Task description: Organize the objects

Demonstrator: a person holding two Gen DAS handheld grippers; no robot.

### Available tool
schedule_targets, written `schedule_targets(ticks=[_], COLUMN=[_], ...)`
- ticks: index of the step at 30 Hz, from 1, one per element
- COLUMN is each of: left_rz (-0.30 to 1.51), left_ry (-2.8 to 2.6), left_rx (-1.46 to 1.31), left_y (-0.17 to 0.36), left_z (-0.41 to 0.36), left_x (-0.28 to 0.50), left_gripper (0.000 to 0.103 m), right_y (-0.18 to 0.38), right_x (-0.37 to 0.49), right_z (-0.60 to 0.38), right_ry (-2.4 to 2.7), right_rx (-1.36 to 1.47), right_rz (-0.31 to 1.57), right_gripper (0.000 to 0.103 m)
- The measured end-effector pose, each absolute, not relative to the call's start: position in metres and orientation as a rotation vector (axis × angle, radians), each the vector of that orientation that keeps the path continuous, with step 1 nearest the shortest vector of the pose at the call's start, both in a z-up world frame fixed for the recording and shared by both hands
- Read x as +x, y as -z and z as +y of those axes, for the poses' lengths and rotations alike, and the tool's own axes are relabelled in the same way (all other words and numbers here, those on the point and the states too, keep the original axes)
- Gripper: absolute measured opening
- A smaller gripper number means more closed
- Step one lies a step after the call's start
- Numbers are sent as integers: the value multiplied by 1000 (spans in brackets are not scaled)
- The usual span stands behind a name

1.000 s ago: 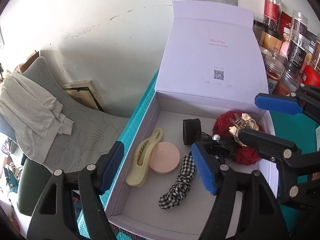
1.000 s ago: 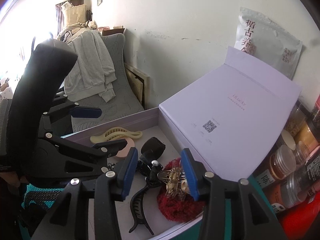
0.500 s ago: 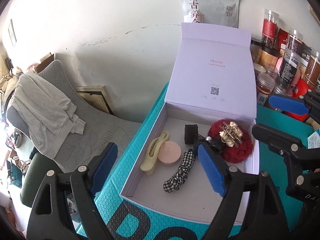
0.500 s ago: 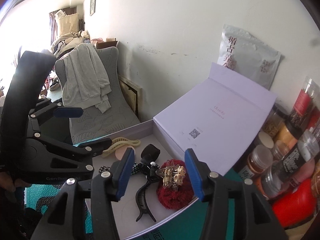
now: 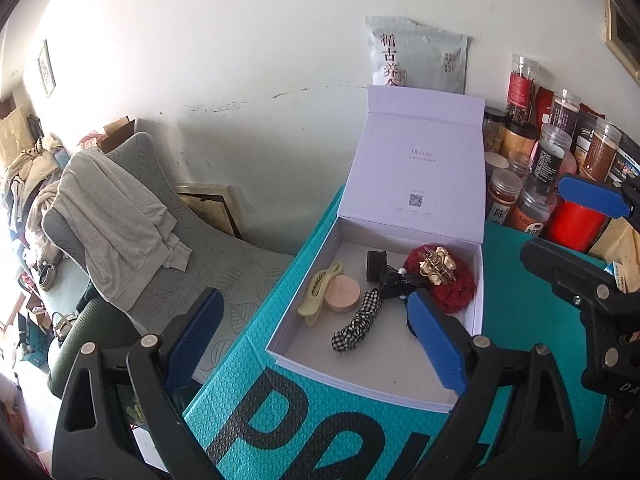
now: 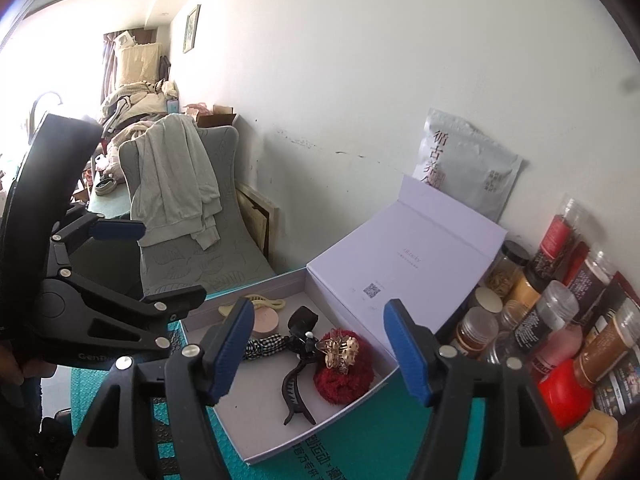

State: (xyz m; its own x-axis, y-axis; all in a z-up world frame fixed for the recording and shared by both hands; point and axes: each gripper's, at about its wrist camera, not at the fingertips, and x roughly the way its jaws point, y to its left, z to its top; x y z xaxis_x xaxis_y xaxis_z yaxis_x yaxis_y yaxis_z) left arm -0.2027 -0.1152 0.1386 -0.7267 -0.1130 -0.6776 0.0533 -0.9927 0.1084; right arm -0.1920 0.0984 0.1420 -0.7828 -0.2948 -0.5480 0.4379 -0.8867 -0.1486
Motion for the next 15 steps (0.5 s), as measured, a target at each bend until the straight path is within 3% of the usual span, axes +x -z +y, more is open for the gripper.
schedule_targets(ticks=[5,15], left_rz=[-116,-107], left_ry=[2844,2845], left_rx=[1074,1025], left_y=[-157,-182], left_z=[-115,-110], left_x=[-172,-113], left_gripper=[102,102], right_y=[-155,-175], right_x=[-167,-117], right_z=[103,107], right_ry=[2646,2686], right_rx=[717,671], right_rz=[386,407], right_gripper=[71,71])
